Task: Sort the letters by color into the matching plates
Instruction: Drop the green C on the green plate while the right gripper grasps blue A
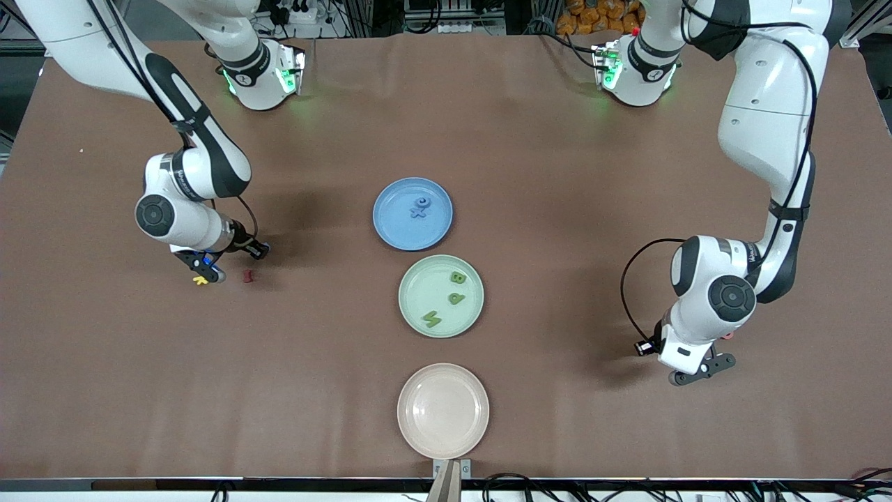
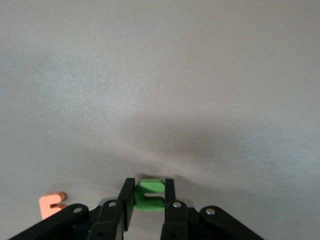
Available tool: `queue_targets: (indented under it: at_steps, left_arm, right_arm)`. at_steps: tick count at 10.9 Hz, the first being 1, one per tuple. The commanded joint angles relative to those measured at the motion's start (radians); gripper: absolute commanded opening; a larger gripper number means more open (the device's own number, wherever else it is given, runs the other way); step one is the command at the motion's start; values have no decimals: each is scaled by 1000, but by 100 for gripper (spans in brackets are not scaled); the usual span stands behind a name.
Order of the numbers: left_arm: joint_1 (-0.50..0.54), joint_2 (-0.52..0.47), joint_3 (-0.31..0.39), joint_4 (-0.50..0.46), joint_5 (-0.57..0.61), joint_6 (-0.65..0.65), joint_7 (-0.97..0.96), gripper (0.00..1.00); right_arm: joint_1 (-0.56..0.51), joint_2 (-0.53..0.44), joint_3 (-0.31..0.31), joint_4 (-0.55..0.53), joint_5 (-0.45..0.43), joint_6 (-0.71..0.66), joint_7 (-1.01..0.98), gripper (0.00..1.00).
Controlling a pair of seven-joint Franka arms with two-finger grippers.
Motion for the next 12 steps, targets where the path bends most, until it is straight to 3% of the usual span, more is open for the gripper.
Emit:
queue_targets:
  at_steps: [1, 5, 7, 8, 10, 11, 12]
  left_arm:
    - [-9, -28, -56, -12, 5, -5, -133, 0]
    - [-99, -36, -90, -12, 9, -6, -351, 0]
    - [-167, -36, -90, -12, 8, -6, -467, 0]
    - [-209, -32, -89, -9, 9, -5, -539, 0]
    - [-282, -28, -89, 21, 9, -2, -633, 0]
    - [-311, -28, -89, 43, 9, -2, -690, 0]
    - [-341, -26, -89, 66, 9, 5, -730, 0]
  right_arm:
    - [-18, 15, 20, 9, -13, 11, 25, 59]
    - [-18, 33, 18, 12, -14, 41, 23, 58]
    - [-18, 41, 18, 18, -14, 42, 23, 53]
    - [-18, 41, 18, 18, -14, 42, 23, 43]
    - [-16, 47, 18, 21, -18, 42, 18, 9]
    - [-15, 49, 18, 26, -18, 39, 17, 0]
    - [-13, 47, 21, 26, -18, 33, 15, 0]
